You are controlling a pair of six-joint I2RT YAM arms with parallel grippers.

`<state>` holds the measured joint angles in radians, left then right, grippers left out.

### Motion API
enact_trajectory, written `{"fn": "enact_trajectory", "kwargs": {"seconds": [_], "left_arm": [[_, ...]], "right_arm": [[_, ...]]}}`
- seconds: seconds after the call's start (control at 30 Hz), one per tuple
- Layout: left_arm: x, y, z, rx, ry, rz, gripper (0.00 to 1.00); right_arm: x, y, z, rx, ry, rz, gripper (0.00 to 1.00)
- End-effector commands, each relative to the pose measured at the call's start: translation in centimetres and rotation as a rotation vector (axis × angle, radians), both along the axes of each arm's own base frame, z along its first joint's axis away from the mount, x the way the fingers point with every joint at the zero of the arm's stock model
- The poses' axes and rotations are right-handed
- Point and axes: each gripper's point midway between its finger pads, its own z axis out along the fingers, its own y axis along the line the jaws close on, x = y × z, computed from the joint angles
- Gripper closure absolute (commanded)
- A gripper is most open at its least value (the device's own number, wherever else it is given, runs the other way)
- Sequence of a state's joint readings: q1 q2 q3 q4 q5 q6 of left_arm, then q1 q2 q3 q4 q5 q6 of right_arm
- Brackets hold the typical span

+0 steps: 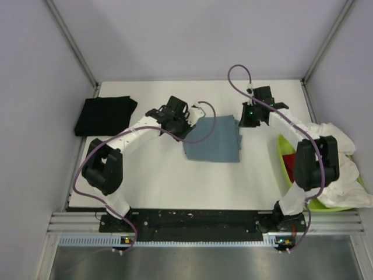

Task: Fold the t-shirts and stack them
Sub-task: Fold the long partially folded tshirt into a neat square

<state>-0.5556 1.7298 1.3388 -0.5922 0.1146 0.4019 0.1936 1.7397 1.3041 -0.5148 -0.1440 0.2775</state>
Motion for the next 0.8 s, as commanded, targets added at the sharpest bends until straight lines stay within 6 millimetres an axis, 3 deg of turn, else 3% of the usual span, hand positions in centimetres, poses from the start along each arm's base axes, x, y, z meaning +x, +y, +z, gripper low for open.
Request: {"fn": "enact_trajectory", "kwargs": {"seconds": [0.0,0.1,0.23,0.3,0.37,0.47,0.57,0.63,0.7,0.77], "left_arm": [[-4.1,-5.7,1.5,-0.171,0.11,-0.178,0.71],[-4.4,-5.5,-1.6,-0.134,0.174,-0.167,0.71],[-4.2,-2.9,-6.3,-0.003,0.211,-0.1,0.73],[-4.3,-2.0,-8.0,0.039,0.223,-0.088,0.73],[-4.2,-1.6,-8.6,0.068,0.223,-0.085,0.74],[-3.6,-1.2,-7.5,0.086,0.178,-0.091,0.73],[-2.8,-0.9,-4.2,0.084,0.094,-0.103,0.69],[-2.0,-1.1,-1.4,0.043,0.037,-0.088,0.62],[-0.4,-1.8,1.8,-0.07,-0.017,-0.029,0.53],[1.5,-1.9,3.7,-0.199,-0.018,0.107,0.45]], "right_arm": [[-5.7,5.9,1.4,0.174,-0.018,0.183,0.99],[-8.7,8.8,-0.8,0.354,0.045,0.214,1.0],[-11.8,7.1,-7.2,0.3,0.196,0.126,1.0],[-12.5,6.0,-9.1,0.255,0.244,0.087,1.0],[-12.7,5.5,-9.8,0.229,0.265,0.067,1.0],[-12.6,5.1,-9.5,0.208,0.263,0.06,1.0],[-12.3,5.0,-8.0,0.195,0.244,0.079,1.0],[-11.5,5.3,-5.9,0.206,0.197,0.101,1.0],[-10.1,5.6,-3.3,0.213,0.127,0.112,0.89],[-8.4,5.4,-0.7,0.195,0.05,0.104,0.77]]}}
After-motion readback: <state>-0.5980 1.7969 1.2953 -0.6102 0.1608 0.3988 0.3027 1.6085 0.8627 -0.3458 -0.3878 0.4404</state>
